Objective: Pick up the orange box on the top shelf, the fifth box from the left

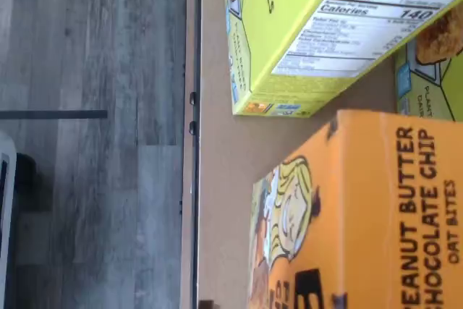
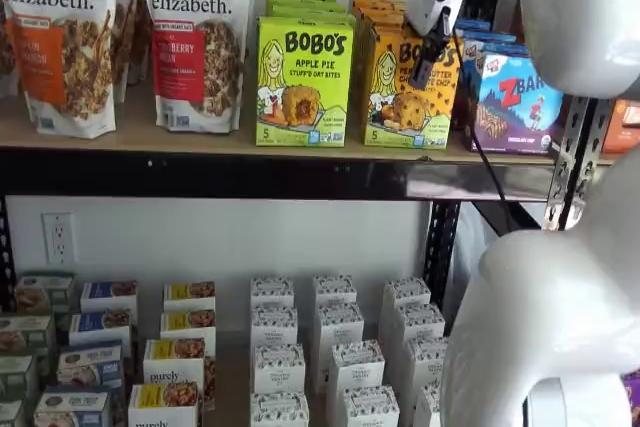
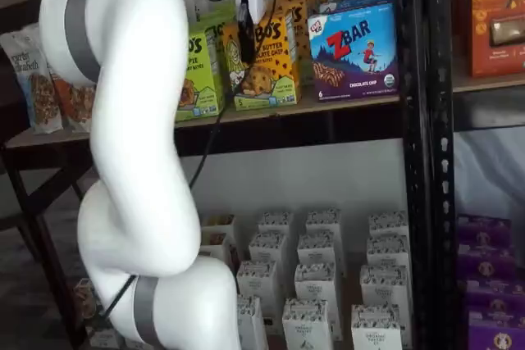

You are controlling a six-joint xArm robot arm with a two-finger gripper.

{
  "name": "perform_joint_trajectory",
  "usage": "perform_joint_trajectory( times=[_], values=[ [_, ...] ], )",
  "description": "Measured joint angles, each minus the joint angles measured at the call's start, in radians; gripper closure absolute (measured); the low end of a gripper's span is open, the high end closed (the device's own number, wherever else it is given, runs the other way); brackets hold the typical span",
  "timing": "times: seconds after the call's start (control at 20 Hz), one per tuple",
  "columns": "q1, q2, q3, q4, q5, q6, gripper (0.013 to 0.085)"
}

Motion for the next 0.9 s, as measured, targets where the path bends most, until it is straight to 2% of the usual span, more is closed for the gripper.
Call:
perform_joint_trajectory(
  times=[0.15,0.25,0.3,0.35,0.9],
  values=[
    [-0.003,-0.001,0.001,0.004,-0.001,-0.002,0.029],
    [-0.004,0.001,-0.001,0.009,0.0,-0.003,0.037],
    [-0.005,0.003,-0.004,0.013,0.003,-0.003,0.037],
    [-0.005,0.005,-0.007,0.015,0.005,-0.003,0.041],
    [0.001,0.024,-0.031,0.015,0.014,0.005,0.041]
  ],
)
